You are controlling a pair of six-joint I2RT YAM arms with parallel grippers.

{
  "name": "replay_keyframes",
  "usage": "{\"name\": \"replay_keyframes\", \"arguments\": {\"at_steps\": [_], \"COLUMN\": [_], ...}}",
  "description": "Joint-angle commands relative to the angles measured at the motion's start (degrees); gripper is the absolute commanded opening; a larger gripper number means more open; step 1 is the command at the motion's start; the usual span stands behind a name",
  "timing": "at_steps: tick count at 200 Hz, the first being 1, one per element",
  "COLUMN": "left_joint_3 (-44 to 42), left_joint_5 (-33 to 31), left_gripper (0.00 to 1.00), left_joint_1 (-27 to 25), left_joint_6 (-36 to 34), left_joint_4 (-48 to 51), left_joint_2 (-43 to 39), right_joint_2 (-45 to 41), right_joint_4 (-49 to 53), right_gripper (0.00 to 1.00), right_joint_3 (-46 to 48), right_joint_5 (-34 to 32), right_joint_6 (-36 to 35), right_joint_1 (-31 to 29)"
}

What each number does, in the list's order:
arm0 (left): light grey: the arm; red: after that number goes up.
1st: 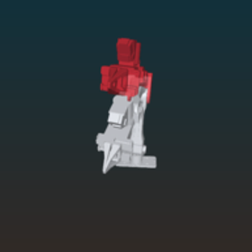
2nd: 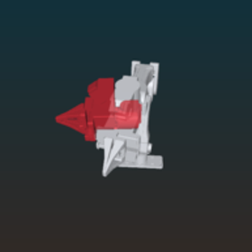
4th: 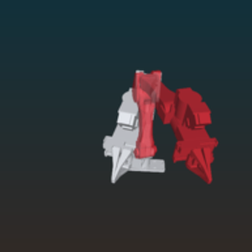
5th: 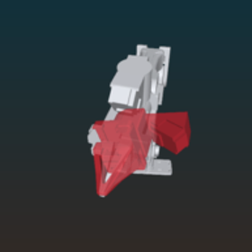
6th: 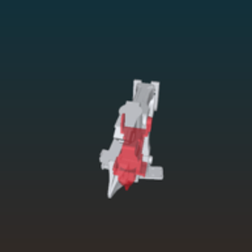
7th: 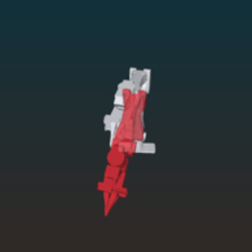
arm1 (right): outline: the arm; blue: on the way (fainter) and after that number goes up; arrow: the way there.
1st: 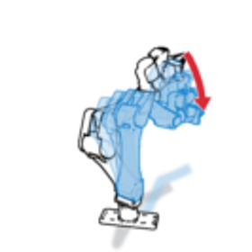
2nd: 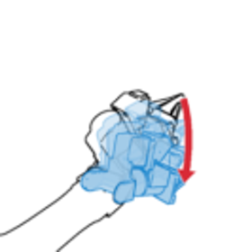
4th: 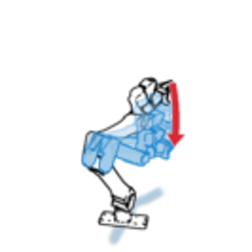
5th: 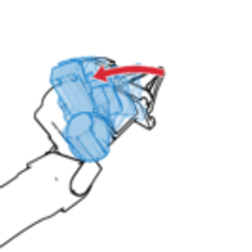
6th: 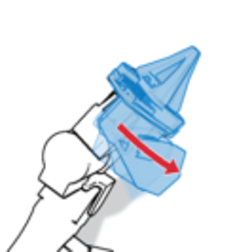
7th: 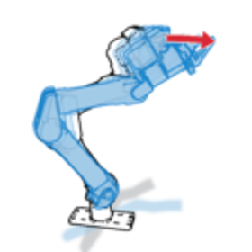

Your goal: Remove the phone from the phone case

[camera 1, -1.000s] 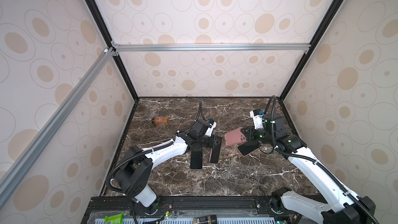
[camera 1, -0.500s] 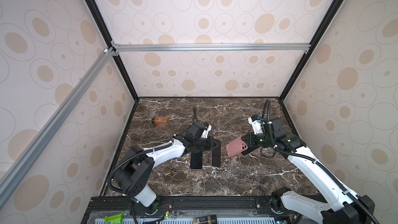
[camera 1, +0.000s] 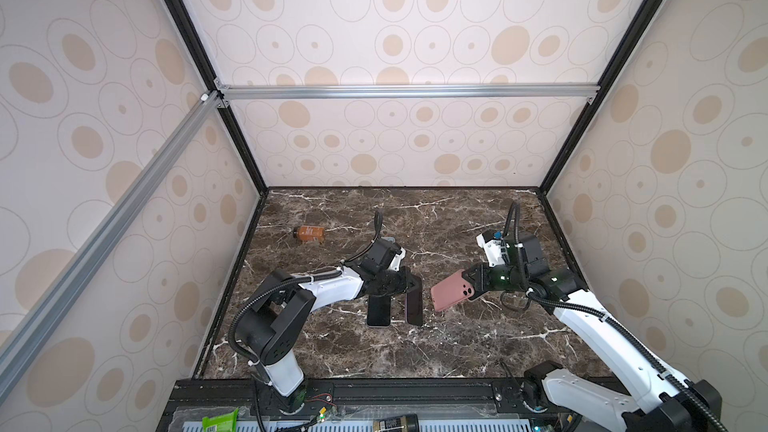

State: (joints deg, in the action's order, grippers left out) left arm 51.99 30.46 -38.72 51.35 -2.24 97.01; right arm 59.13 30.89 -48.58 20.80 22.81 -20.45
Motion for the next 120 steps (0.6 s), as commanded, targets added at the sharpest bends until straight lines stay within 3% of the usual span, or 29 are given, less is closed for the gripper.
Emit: {"name": "replay_keyframes", "arguments": {"at_steps": [1, 35, 120], "left_joint_3": [1.0, 1.7, 2.6], "left_joint_5": [1.3, 1.5, 1.3], "left_gripper": [0.0, 0.0, 0.0], "left_joint_1": [0.1, 0.1, 0.1], "left_joint_6": [1.6, 2.2, 4.2], "left_joint_4": [-2.1, -0.6, -1.2], "left_joint_2": [0.5, 1.3, 3.1], "right_joint_2": [-0.8, -0.7, 1.4], "right_joint_4": [-2.4, -7.1, -11.6], "right_gripper": [0.0, 0.0, 0.0], "right_joint_3": [1.9, 5.1, 7.5], "right_joint_5": [0.2, 1.0, 3.6], "right_joint_6": [3.6, 7.4, 8.3], "right_joint_1": [0.2, 0.3, 0.3]}}
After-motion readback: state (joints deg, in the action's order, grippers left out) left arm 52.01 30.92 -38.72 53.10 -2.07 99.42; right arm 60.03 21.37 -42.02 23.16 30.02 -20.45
